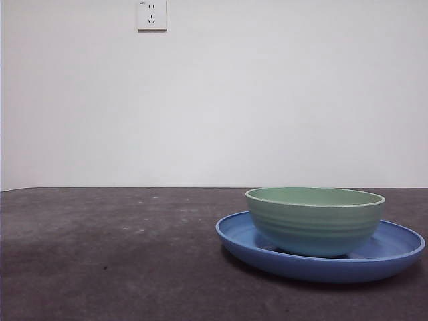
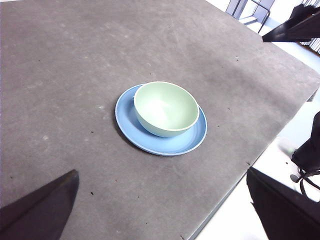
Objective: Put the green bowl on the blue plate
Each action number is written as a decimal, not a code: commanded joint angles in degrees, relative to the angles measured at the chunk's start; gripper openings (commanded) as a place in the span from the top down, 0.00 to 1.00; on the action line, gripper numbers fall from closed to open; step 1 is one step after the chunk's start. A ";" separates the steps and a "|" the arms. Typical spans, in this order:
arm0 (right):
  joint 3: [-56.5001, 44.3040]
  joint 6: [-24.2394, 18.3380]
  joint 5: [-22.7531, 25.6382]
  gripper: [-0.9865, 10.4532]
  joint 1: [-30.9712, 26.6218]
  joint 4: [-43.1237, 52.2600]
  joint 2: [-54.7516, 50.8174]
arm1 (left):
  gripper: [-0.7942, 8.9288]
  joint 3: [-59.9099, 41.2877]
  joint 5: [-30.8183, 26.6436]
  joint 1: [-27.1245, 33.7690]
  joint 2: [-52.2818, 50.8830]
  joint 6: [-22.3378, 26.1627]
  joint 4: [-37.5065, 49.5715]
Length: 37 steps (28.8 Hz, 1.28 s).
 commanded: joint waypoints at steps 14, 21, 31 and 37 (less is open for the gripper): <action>0.98 -8.07 5.92 0.44 -8.22 1.62 23.43 | 0.33 0.31 0.04 -0.61 0.20 -0.13 0.63; 0.98 -11.19 5.95 0.53 -10.12 6.27 31.69 | 0.33 0.31 0.04 -0.61 0.20 -0.11 0.63; 0.98 -13.31 5.84 0.60 -10.08 12.55 45.09 | 0.33 0.31 0.04 -0.61 0.20 -0.13 0.66; 0.98 -14.80 4.81 0.66 -8.17 15.43 51.47 | 0.33 0.31 0.04 -0.61 0.20 0.11 0.66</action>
